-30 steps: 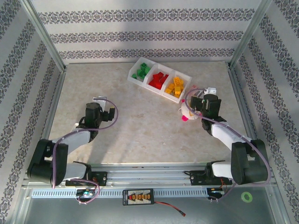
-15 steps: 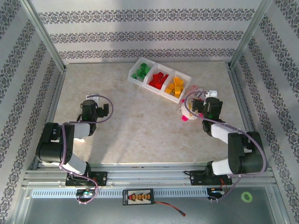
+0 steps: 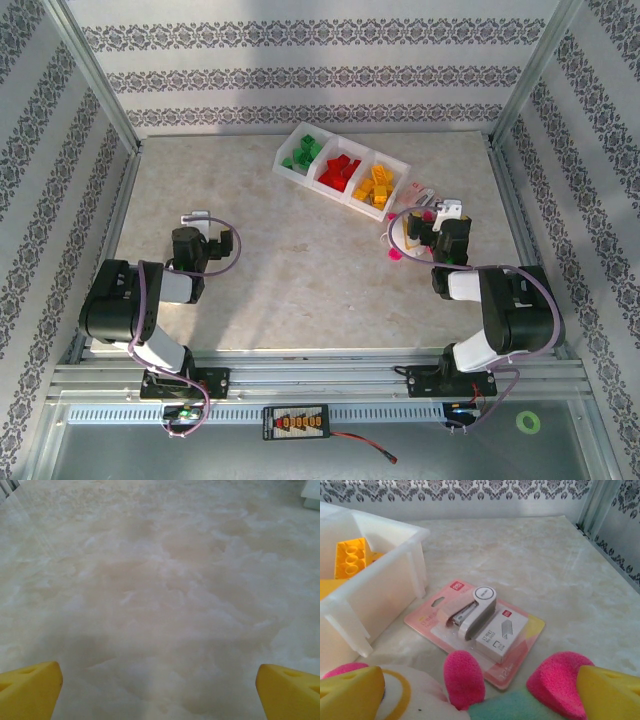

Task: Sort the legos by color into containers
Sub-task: Reset both arms

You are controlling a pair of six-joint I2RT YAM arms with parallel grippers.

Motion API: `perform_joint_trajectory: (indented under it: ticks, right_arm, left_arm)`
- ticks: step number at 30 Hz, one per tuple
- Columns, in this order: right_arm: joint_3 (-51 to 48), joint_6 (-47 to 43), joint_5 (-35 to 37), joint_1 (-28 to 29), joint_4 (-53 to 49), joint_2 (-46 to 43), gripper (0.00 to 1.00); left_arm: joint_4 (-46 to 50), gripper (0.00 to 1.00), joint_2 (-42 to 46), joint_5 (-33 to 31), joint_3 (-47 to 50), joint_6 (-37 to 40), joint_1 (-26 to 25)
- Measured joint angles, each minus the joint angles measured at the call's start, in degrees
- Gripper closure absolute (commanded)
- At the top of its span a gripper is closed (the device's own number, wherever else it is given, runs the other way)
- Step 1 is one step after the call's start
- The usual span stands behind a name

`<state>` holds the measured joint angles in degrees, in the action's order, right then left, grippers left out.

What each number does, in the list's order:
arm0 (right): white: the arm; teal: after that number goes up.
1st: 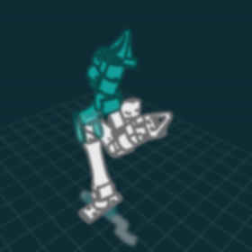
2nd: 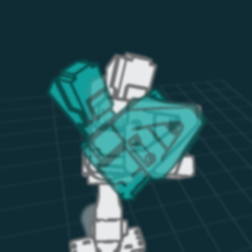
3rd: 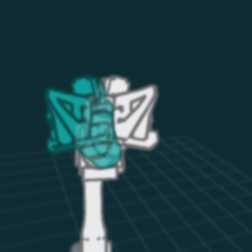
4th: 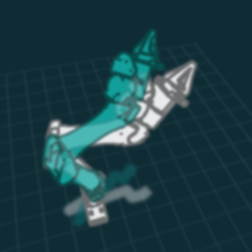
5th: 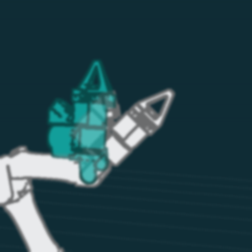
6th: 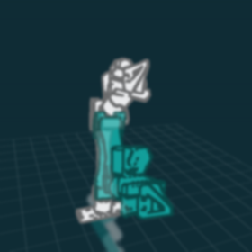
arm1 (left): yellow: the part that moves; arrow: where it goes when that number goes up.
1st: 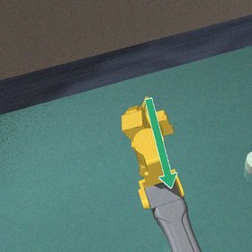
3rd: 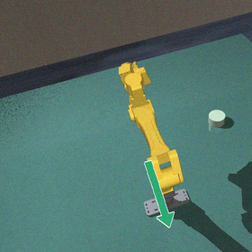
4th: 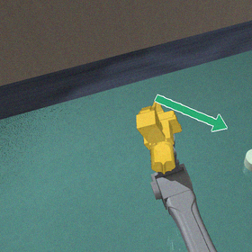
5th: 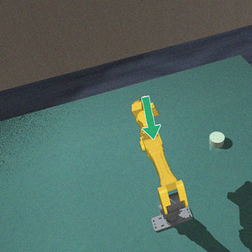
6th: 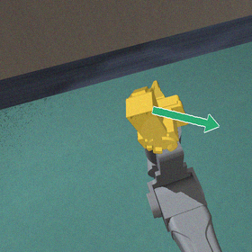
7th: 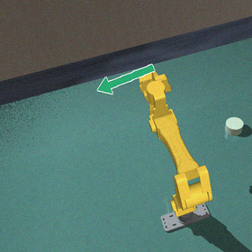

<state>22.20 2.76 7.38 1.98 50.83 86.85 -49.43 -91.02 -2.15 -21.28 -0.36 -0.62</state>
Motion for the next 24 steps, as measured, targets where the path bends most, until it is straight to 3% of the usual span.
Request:
perform_joint_trajectory:
  ticks: [11,24]
  right_arm:
    - [-0.1,0.0,-0.4,0.0,0.9,0.0,0.02]
    - [-0.1,0.0,-0.4,0.0,1.3,0.0,0.02]
  left_arm:
    - [-4.1,0.01,0.0,-1.4,0.0,-0.2,0.0]
    - [-3.9,0.01,0.0,2.4,-0.3,0.1,0.0]
